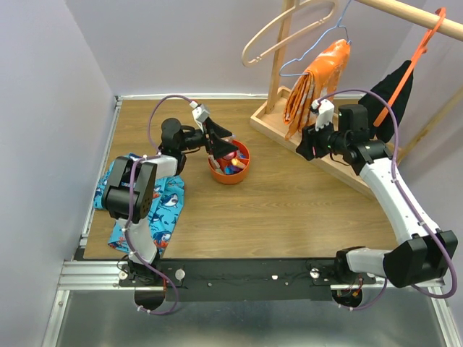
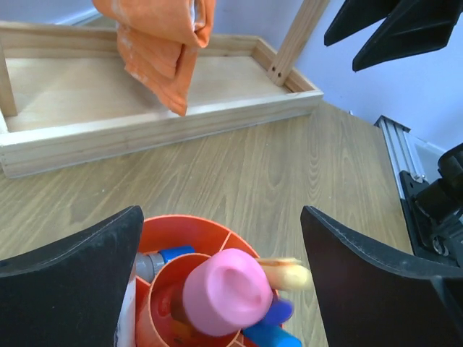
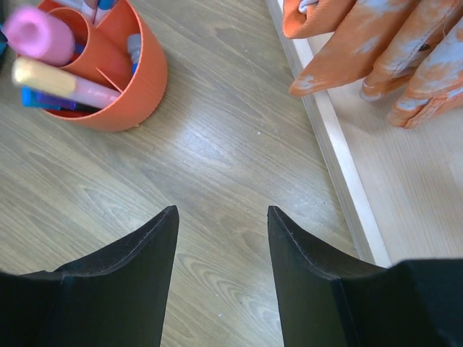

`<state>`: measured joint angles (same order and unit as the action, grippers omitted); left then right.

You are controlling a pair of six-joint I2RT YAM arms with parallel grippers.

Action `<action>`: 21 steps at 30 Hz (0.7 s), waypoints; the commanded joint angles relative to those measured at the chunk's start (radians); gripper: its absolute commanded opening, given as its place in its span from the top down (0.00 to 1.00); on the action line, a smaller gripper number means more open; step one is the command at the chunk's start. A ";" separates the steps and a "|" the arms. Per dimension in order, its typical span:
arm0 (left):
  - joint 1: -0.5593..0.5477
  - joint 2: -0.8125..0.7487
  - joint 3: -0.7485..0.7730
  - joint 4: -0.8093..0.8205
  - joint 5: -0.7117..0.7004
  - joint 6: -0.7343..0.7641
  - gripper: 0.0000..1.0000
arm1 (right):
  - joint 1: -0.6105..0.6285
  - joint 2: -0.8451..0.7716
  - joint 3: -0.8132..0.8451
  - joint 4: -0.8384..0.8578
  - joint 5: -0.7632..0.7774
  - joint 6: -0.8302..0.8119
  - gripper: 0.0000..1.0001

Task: Sort the stationery into containers
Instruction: Place the stationery in the storage box, then reset both arms

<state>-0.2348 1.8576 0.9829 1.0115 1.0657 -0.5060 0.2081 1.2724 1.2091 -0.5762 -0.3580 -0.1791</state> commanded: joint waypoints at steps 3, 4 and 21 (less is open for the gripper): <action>0.008 -0.086 -0.007 0.045 0.022 0.007 0.01 | -0.006 -0.057 -0.020 -0.011 -0.024 -0.020 0.40; 0.009 -0.106 -0.003 0.039 0.023 0.007 0.01 | -0.006 -0.061 -0.020 -0.011 -0.032 -0.023 0.39; 0.037 -0.601 0.099 -1.384 -0.575 0.636 0.01 | -0.004 -0.163 -0.226 -0.129 0.315 0.203 0.00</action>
<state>-0.1986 1.3216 1.1610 0.0006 0.7174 0.0364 0.2081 1.1526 1.0149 -0.6590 -0.2237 -0.0769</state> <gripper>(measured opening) 0.988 0.998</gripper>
